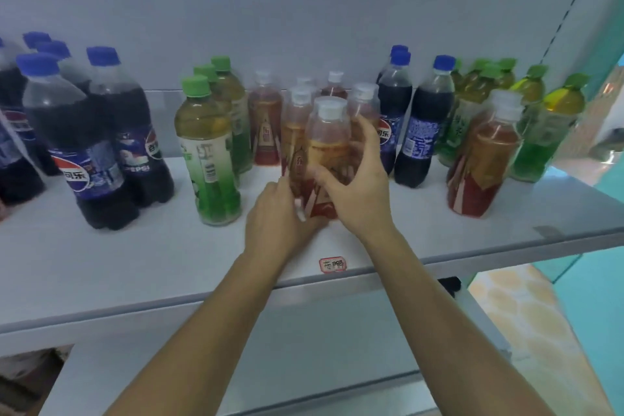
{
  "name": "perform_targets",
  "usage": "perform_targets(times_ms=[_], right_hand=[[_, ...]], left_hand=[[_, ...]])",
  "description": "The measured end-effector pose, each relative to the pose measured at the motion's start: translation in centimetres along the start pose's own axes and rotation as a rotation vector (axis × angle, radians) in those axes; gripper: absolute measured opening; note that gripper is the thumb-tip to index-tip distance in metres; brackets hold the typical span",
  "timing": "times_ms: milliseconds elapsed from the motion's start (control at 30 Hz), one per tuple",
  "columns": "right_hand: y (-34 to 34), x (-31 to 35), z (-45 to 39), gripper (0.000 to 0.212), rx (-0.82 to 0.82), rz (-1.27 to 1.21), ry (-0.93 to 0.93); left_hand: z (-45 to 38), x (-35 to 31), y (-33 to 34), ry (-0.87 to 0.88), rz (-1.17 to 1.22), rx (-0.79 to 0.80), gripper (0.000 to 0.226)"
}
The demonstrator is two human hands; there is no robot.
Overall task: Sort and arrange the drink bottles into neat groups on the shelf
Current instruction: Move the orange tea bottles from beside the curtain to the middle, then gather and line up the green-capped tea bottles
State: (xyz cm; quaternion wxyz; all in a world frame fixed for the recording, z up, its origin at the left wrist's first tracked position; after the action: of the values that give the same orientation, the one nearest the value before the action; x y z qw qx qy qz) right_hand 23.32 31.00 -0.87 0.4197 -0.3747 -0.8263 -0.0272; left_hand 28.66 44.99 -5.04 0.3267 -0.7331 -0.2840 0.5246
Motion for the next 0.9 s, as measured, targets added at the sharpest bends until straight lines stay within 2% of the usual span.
perform_targets(times_ms=[100, 200, 300, 367, 500, 633, 700, 800, 900], right_hand=[[-2.9, -2.1, 1.7, 0.055, 0.038, 0.034, 0.003], [-6.6, -3.9, 2.8, 0.030, 0.131, 0.162, -0.019], [-9.6, -4.6, 3.8, 0.023, 0.206, 0.207, 0.006], [-11.6, -5.3, 5.0, 0.022, 0.182, 0.244, 0.041], [-14.6, -6.2, 6.9, 0.021, 0.125, 0.249, 0.104], [-13.9, -4.7, 5.7, 0.021, 0.024, 0.157, 0.068], [-11.7, -2.4, 3.9, 0.021, 0.049, 0.069, -0.022], [-7.2, 2.1, 1.1, 0.022, 0.220, -0.078, -0.184], [-2.4, 6.7, -1.2, 0.023, 0.315, -0.257, -0.319]], left_hand=[[2.7, -0.3, -0.9, 0.053, -0.253, -0.057, 0.036], [5.0, -3.1, -0.3, 0.248, -0.240, 0.087, 0.019], [5.4, -7.0, 2.6, 0.449, -0.160, 0.326, 0.026], [5.2, -9.4, 4.7, 0.532, -0.127, 0.372, 0.031], [4.7, -11.2, 7.0, 0.506, -0.085, 0.392, 0.035], [4.5, -10.5, 5.4, 0.436, 0.081, 0.437, 0.029], [4.1, -9.2, 2.9, 0.367, 0.115, 0.374, 0.023], [4.4, -5.4, -2.4, 0.232, 0.172, 0.118, 0.004], [5.6, -0.1, -7.5, 0.004, 0.193, -0.258, 0.020]])
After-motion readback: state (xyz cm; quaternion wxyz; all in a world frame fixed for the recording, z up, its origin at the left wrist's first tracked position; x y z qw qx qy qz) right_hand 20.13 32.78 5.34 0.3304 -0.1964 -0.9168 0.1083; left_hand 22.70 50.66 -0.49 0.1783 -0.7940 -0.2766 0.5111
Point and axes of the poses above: each hand's wrist, its own z-axis away from the middle knuckle, its own y-axis out of the palm, x = y × z, the point moved 4 cm from there along -z, towards the middle knuckle, and after that the axes turned 8 degrees about -y, right-handed, at the moved point
